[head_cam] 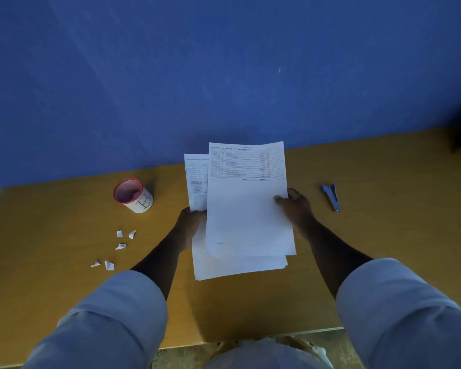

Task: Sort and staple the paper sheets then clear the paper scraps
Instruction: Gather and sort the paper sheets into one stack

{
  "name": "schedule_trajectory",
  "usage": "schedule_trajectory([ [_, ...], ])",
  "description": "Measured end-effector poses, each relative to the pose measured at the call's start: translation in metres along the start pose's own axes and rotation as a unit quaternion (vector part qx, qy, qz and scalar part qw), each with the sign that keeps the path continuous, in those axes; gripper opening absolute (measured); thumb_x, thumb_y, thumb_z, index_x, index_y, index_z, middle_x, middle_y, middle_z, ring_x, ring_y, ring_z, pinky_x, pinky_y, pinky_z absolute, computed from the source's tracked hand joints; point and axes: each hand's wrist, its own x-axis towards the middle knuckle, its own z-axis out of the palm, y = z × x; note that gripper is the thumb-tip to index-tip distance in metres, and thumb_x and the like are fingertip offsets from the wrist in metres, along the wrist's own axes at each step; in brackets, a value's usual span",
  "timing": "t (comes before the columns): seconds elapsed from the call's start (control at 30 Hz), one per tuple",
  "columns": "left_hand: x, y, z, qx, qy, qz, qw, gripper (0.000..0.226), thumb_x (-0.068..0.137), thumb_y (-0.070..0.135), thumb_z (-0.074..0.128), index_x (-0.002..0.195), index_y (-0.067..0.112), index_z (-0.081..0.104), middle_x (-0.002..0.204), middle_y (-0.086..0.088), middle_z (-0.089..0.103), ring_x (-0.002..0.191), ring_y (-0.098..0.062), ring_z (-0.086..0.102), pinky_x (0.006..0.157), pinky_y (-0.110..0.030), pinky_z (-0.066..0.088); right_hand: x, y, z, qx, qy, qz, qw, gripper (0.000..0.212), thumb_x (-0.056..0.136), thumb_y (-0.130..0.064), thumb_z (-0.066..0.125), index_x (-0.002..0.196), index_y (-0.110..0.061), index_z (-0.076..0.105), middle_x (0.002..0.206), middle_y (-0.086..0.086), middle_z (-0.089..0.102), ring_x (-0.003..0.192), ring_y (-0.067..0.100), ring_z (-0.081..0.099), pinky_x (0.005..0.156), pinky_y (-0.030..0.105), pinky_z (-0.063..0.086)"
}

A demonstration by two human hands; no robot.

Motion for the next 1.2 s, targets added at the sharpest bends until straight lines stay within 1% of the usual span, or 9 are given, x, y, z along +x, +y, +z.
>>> schedule_trajectory([
  [0.2,-0.006,0.0,0.005,-0.029,-0.046,-0.004,0.999,0.031,0.082,0.011,0.07,0.113,0.008,0.071,0.108,-0.012,0.075,0.102,-0.035,0.07,0.091,-0.047,0.055,-0.003,-0.002,-0.001,-0.014,-0.028,0.014,0.999,0.05,0.091,-0.03,0.063,0.137,-0.015,0.052,0.131,-0.007,0.056,0.124,0.018,0.051,0.102,0.032,0.041],
  [0.33,-0.005,-0.002,0.006,-0.037,-0.041,-0.016,0.998,0.031,0.086,0.013,0.067,0.115,0.004,0.069,0.111,-0.013,0.074,0.105,-0.038,0.068,0.094,-0.05,0.054,-0.003,0.001,-0.004,0.016,-0.05,0.044,0.998,0.041,0.089,-0.027,0.064,0.129,-0.02,0.059,0.125,-0.002,0.064,0.113,0.022,0.061,0.101,0.042,0.049],
  [0.5,-0.009,0.002,0.01,-0.04,-0.049,-0.005,0.998,0.036,0.086,0.025,0.062,0.114,0.004,0.067,0.109,-0.013,0.072,0.1,-0.033,0.068,0.089,-0.045,0.054,-0.008,0.0,-0.002,-0.002,-0.062,0.024,0.998,0.031,0.091,-0.01,0.06,0.122,-0.015,0.063,0.118,0.003,0.068,0.106,0.023,0.065,0.098,0.043,0.051],
  [0.63,-0.006,0.003,0.011,-0.158,-0.081,-0.025,0.984,0.019,0.099,0.027,0.05,0.104,0.015,0.065,0.101,-0.006,0.065,0.086,-0.022,0.066,0.068,-0.032,0.054,-0.011,-0.003,0.001,-0.001,-0.085,0.016,0.996,0.032,0.09,-0.005,0.06,0.121,-0.013,0.063,0.115,0.004,0.069,0.104,0.024,0.067,0.096,0.044,0.053],
  [0.73,-0.005,0.007,0.012,-0.234,-0.104,-0.02,0.966,0.04,0.102,0.045,0.04,0.126,0.019,0.058,0.117,-0.007,0.065,0.102,-0.024,0.066,0.077,-0.036,0.056,-0.011,-0.007,0.002,0.007,-0.09,0.011,0.996,0.04,0.088,-0.003,0.063,0.126,-0.014,0.059,0.118,0.005,0.068,0.104,0.023,0.066,0.094,0.042,0.054],
  [0.83,0.001,0.005,0.01,-0.18,-0.105,0.005,0.978,0.062,0.097,0.065,0.03,0.143,0.028,0.047,0.138,-0.001,0.06,0.126,-0.025,0.058,0.101,-0.048,0.047,-0.012,-0.012,0.003,0.004,-0.093,0.013,0.996,0.045,0.085,-0.003,0.067,0.127,-0.013,0.055,0.117,0.004,0.067,0.101,0.021,0.067,0.087,0.038,0.056],
  [0.9,0.0,0.007,0.012,-0.116,-0.098,0.026,0.988,0.052,0.097,0.055,0.046,0.138,0.024,0.054,0.135,-0.002,0.063,0.123,-0.023,0.06,0.106,-0.047,0.044,-0.012,-0.015,0.003,-0.005,-0.09,0.01,0.996,0.047,0.083,-0.003,0.07,0.126,-0.014,0.055,0.114,0.004,0.068,0.098,0.02,0.067,0.082,0.034,0.057],
  [1.03,0.006,0.004,0.012,-0.039,-0.043,0.023,0.998,0.031,0.095,0.019,0.064,0.125,0.013,0.063,0.127,-0.01,0.067,0.113,-0.027,0.065,0.103,-0.045,0.048,-0.012,-0.018,0.004,0.021,-0.09,0.013,0.996,0.052,0.077,-0.005,0.075,0.125,-0.013,0.056,0.113,0.004,0.069,0.099,0.024,0.068,0.088,0.043,0.057],
  [1.2,0.007,0.01,0.011,0.021,-0.014,0.057,0.998,0.033,0.088,0.014,0.072,0.12,0.015,0.066,0.117,-0.003,0.071,0.109,-0.024,0.066,0.1,-0.046,0.051,-0.011,-0.026,0.007,0.056,-0.094,-0.001,0.994,0.039,0.075,-0.006,0.078,0.112,-0.013,0.069,0.105,0.002,0.074,0.098,0.024,0.07,0.09,0.043,0.056],
])
